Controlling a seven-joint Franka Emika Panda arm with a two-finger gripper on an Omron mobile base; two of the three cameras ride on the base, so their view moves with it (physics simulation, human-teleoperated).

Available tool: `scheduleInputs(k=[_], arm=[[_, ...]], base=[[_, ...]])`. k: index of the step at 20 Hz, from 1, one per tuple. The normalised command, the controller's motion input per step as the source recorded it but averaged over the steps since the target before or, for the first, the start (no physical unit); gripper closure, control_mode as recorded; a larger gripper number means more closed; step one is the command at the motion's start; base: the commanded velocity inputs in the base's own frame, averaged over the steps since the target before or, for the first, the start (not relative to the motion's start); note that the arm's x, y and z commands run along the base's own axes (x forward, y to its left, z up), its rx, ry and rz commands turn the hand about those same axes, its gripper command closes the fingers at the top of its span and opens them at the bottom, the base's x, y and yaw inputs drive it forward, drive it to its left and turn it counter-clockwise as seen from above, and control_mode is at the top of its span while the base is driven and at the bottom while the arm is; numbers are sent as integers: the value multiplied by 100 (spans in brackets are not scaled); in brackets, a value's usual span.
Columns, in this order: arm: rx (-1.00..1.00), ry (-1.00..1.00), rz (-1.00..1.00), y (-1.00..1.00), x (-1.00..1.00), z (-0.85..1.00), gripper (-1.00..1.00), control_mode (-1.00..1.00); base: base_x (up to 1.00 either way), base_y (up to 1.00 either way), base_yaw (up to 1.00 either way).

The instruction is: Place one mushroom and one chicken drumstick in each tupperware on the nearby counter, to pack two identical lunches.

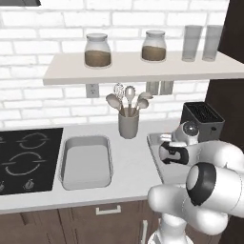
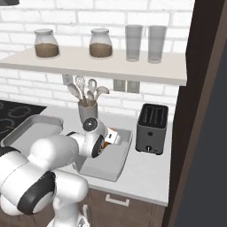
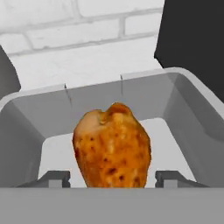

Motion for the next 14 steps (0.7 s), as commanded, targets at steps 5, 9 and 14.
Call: scheduleInputs(k=[5, 9, 14], arm=[[5, 30, -7, 5, 0, 67, -100, -100], [6, 18, -1, 13, -58, 100, -100, -100], [1, 7, 0, 23, -100, 63, -100, -100]], base=[[0, 0, 0], [0, 0, 0], [0, 0, 0]])
